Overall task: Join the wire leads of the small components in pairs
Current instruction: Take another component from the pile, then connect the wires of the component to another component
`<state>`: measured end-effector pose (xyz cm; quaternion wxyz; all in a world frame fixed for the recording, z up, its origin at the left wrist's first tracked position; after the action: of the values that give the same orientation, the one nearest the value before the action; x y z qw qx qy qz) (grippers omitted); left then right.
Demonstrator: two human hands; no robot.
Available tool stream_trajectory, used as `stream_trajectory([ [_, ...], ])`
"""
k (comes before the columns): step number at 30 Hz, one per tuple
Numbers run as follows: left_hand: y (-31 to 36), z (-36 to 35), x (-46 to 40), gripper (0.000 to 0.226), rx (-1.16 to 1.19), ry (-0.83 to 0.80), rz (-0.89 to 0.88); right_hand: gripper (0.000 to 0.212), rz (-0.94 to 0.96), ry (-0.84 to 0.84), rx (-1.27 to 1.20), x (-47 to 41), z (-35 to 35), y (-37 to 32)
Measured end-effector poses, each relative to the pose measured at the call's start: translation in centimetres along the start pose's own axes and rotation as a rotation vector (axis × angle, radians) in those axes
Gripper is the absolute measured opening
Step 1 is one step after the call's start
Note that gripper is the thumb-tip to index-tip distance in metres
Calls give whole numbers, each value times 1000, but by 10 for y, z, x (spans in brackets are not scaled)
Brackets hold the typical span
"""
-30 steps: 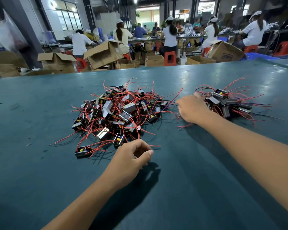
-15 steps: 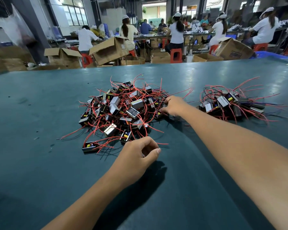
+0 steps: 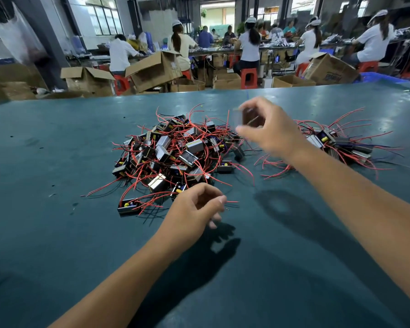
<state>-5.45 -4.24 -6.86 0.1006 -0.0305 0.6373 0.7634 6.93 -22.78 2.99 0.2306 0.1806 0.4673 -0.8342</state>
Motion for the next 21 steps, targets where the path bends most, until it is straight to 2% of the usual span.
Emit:
stream_trajectory([
  [2, 1, -1, -2, 32, 269, 14, 69, 30, 160, -187, 131, 34, -8, -23],
  [4, 2, -2, -2, 51, 384, -15, 91, 31, 284, -386, 275, 69, -25, -37],
  [6, 1, -3, 0, 48, 310, -33, 74, 34, 368, -536, 333, 93, -37, -43],
  [8, -2, -2, 0, 42, 243, -7, 84, 34, 303, -606, 204, 94, -31, -43],
  [9, -3, -1, -1, 38, 254, 3, 113, 30, 229, -604, 96, 88, -23, -41],
  [11, -5, 1, -3, 19, 316, -6, 196, 16, 106, -436, -41, 62, -4, -29],
  [12, -5, 1, -3, 9, 354, -21, 236, 12, 58, -306, -21, 45, 4, -18],
  [14, -5, 1, -1, 10, 400, -39, 274, 18, -37, -121, 181, 13, 10, 11],
  [15, -6, 0, -1, 13, 413, -45, 274, 16, -90, -113, 320, 0, 6, 26],
  [17, -6, -1, 0, 12, 422, -47, 265, 10, -204, -202, 530, -18, -11, 57],
  [21, -8, -2, -1, 6, 401, -32, 227, 42, -312, -312, 690, -30, -50, 94],
])
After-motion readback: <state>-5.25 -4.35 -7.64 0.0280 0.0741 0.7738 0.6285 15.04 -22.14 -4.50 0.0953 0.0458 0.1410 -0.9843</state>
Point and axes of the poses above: each hand's wrist, its own x-axis away from the middle knuckle, its own z-axis out of the back of the hand, y = z × x, the point moved 3 cm from there along -x, towards the middle knuckle, and after that the axes turned 1 degree about x, right-handed, at the moved point
